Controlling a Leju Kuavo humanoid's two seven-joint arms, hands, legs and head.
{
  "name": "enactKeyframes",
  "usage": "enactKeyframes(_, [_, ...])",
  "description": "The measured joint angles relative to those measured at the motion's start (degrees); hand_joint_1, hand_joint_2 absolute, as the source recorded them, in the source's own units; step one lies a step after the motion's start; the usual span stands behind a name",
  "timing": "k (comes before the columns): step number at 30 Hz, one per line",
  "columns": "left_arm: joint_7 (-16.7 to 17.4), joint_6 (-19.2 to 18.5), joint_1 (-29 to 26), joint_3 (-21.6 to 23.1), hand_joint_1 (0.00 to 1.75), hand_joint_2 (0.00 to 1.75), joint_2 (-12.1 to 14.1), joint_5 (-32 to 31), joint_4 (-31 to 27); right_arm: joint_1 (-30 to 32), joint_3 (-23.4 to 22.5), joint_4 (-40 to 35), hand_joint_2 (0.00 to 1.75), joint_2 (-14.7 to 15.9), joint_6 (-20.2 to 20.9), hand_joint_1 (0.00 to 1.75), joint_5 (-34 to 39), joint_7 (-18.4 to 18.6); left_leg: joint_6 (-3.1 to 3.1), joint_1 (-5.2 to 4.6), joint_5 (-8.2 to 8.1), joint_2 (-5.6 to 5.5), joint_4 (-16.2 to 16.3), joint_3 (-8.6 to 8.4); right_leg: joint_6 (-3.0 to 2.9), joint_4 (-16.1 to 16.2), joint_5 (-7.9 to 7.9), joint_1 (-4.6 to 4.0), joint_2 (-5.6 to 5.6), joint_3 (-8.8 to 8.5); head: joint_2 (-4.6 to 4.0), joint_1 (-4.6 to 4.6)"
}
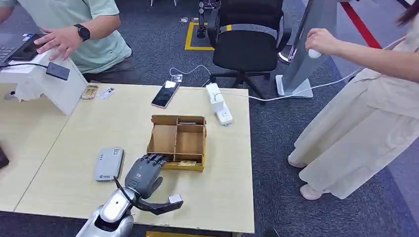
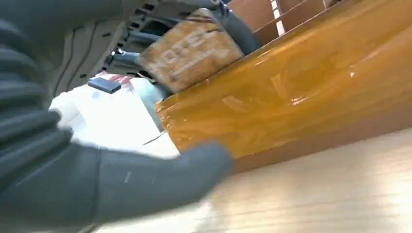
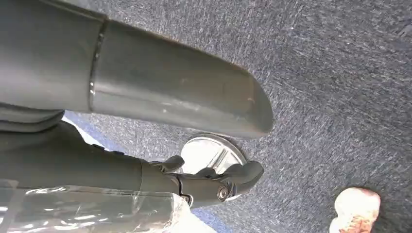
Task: Pass the card to the sensor for recognition and then transmit it.
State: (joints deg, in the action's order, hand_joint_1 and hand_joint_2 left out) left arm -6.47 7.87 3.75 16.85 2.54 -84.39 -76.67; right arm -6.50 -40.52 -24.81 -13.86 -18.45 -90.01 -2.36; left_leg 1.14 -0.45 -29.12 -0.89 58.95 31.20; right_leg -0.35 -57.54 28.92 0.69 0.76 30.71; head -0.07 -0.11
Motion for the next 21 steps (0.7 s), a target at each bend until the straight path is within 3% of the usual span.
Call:
enactKeyframes(5, [0.7, 1.1, 0.1, 0.0, 1.69, 1.75, 0.3, -0.1, -1.0, 0.1, 0.7, 0.0, 0.00, 0.3, -0.2, 0.00, 0.0, 1.2, 0.00, 0.00, 0.00, 0.01, 0.0, 0.00, 0.00, 0.0, 0.00, 0.00, 0.00, 0.00, 0.02, 0.02])
enactKeyframes(6, [0.8, 1.1, 0.1, 0.0, 0.66, 1.75, 0.3, -0.1, -1.3, 0.1, 0.8, 0.0, 0.00, 0.3, -0.2, 0.00, 0.0, 1.2, 0.00, 0.00, 0.00, 0.01, 0.0, 0.00, 0.00, 0.0, 0.00, 0.00, 0.00, 0.00, 0.00, 0.02])
enactKeyframes(7, [0.8, 1.1, -0.1, 0.0, 0.00, 1.75, 0.3, -0.1, -1.5, 0.1, 1.0, 0.0, 0.00, 0.3, -0.2, 0.00, 0.0, 1.5, 0.00, 0.00, 0.00, 0.01, 0.0, 0.00, 0.00, 0.0, 0.00, 0.00, 0.00, 0.01, 0.02, 0.02])
enactKeyframes(21, [0.9, 2.8, 0.2, 0.0, 0.00, 1.75, 0.0, -1.6, -5.0, 0.6, 2.7, 0.0, 0.00, 0.6, -0.3, 0.00, 0.0, 3.3, 0.00, 0.00, 0.00, 0.00, 0.0, 0.00, 0.00, 0.0, 0.00, 0.00, 0.00, 0.01, 0.00, 0.02])
